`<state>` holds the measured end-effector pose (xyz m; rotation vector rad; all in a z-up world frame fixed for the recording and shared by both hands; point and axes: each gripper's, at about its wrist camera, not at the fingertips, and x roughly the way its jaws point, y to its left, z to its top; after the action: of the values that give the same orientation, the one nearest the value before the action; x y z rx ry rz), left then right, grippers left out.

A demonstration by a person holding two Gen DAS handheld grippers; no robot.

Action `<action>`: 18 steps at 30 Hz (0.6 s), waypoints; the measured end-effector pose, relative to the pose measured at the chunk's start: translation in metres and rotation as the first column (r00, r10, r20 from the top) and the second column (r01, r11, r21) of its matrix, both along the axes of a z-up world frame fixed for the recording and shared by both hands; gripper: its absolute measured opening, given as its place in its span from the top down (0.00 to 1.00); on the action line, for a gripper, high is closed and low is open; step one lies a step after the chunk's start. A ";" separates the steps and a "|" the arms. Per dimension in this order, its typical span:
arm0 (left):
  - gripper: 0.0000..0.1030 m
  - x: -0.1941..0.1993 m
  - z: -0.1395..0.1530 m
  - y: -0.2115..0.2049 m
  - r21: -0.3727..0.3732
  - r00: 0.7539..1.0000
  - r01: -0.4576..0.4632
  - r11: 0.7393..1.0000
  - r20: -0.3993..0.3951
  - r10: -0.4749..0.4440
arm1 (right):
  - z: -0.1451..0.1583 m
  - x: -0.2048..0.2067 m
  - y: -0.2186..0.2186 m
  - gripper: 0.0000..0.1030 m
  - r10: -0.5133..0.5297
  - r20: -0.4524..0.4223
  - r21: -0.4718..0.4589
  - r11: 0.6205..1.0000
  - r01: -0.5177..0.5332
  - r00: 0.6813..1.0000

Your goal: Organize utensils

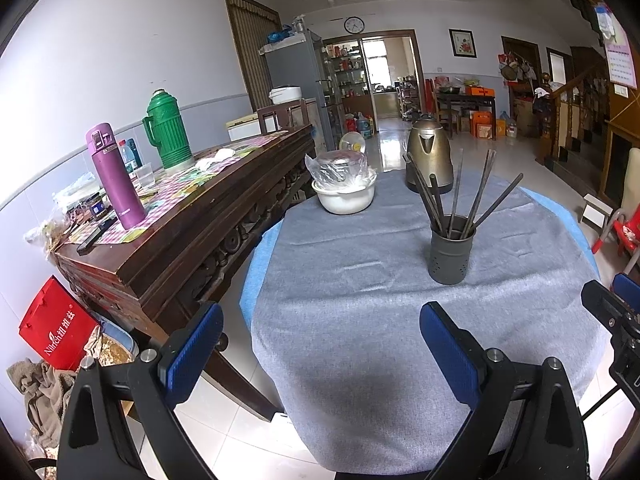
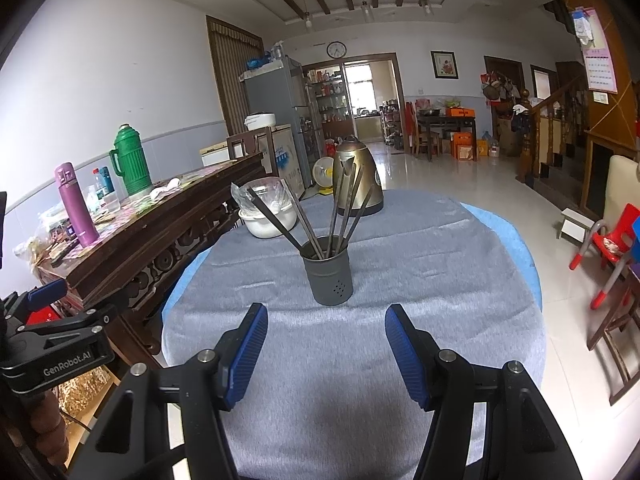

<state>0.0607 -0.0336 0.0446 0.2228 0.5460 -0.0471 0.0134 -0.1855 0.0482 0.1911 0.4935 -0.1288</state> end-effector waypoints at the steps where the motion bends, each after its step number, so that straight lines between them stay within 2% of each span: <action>1: 0.04 0.000 0.000 0.000 -0.002 1.000 0.002 1.000 0.000 -0.002 | 0.001 0.001 0.000 0.37 -0.002 -0.001 0.000 1.000 0.002 1.000; 18: 0.04 0.020 0.001 0.000 -0.031 1.000 -0.013 0.999 -0.016 0.013 | 0.003 0.034 -0.006 0.37 -0.009 -0.025 0.003 1.000 0.009 1.000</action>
<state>0.0809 -0.0333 0.0461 0.1883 0.5624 -0.0449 0.0476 -0.1917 0.0517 0.1955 0.5181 -0.1397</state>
